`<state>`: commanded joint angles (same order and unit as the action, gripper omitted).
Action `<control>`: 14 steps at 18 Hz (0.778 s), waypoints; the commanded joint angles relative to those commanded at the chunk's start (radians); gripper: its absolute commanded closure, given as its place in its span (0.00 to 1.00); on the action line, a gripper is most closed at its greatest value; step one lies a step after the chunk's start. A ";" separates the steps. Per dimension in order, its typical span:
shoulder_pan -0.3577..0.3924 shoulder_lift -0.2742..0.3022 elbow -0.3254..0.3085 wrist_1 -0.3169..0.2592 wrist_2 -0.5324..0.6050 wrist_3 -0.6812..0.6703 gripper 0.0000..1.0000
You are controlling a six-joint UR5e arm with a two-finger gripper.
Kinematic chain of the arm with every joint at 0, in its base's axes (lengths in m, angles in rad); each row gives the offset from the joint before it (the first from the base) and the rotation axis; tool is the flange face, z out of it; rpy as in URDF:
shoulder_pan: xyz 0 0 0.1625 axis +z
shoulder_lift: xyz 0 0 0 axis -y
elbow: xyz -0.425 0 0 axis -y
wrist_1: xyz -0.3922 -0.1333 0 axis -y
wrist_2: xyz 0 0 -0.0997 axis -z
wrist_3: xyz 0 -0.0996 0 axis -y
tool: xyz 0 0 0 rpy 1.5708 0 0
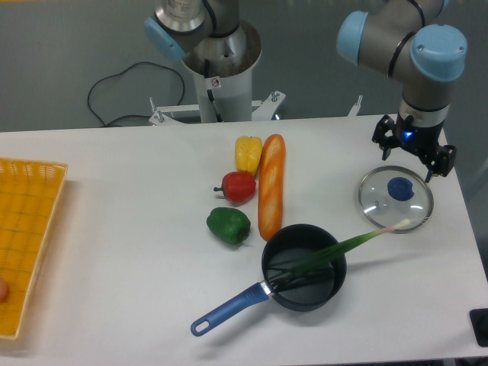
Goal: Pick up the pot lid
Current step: 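Move the open gripper over the blue knob of the glass lid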
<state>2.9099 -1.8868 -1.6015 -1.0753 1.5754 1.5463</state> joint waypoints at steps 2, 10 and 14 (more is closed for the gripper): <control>0.002 0.000 -0.003 0.000 0.000 0.000 0.00; -0.006 0.003 -0.021 0.006 -0.009 0.000 0.00; 0.002 -0.043 -0.055 0.043 -0.012 -0.015 0.00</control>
<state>2.9115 -1.9295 -1.6566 -1.0326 1.5631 1.5309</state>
